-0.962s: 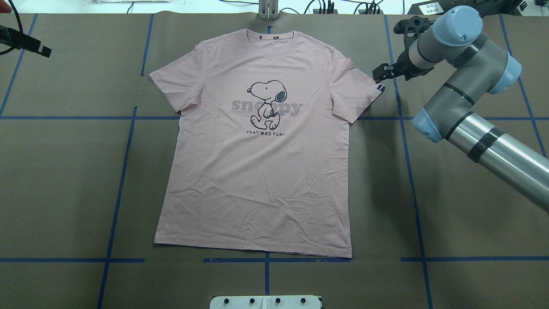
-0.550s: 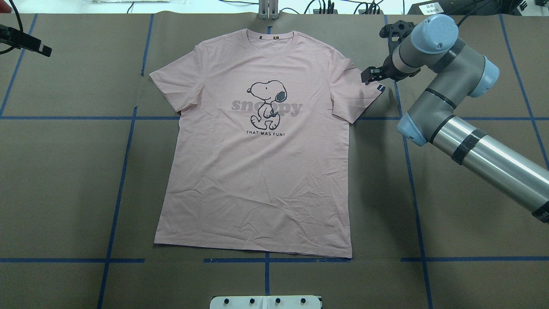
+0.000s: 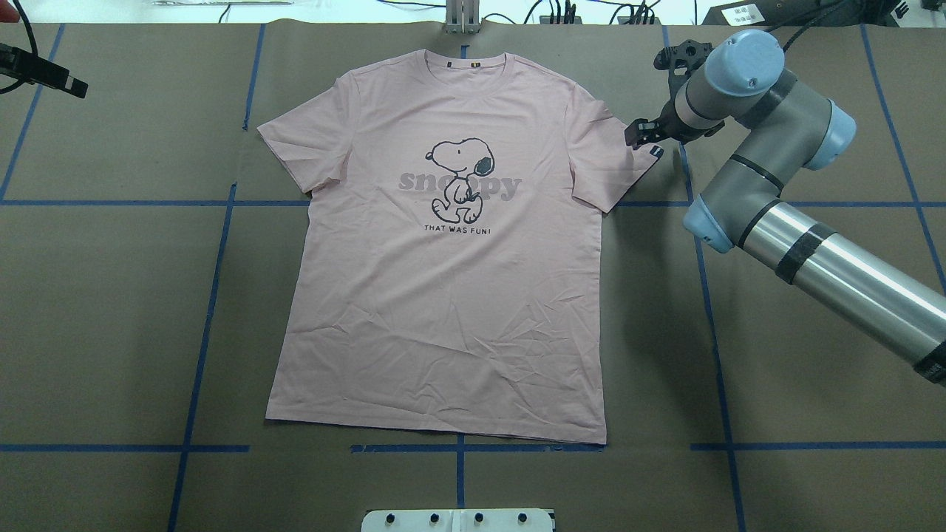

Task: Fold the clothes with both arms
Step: 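Move the right gripper to the sleeve nearest it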

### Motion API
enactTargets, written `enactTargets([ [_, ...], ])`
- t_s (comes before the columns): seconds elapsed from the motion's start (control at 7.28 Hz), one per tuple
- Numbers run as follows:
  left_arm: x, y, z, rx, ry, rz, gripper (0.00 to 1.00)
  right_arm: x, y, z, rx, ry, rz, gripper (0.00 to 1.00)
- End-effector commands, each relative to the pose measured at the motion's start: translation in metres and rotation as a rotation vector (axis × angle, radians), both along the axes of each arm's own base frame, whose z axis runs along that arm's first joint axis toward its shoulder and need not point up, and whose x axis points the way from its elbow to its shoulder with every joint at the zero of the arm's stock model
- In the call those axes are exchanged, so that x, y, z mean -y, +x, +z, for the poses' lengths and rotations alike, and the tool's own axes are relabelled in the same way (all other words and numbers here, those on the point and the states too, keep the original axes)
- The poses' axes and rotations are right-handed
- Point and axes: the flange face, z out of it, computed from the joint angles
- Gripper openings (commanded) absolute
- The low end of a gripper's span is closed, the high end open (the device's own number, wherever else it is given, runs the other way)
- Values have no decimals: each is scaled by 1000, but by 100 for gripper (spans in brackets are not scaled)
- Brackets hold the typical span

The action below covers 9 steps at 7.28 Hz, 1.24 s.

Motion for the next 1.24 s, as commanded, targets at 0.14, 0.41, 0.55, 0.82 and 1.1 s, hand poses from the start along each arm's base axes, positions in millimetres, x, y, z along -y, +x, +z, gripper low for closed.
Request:
enactTargets([
  [0.14,-2,-3,2,2,3,-2,100,-1,0,-1,2,3,-8,28],
  [0.41,-3,-6,-2,0,8,-7,100,-1,0,-5,7,9,-8,0],
  [0.55,-3,-6,-1,0,6,-7,100,0,0,-10,12,15,-8,0],
  [0.82,-3,-7,-1,0,5,-10,100,-1,0,-23,30,29,-5,0],
  [1.1,-3,-7,-1,0,5,-10,100,-9,1,-53,93,42,-42,0],
])
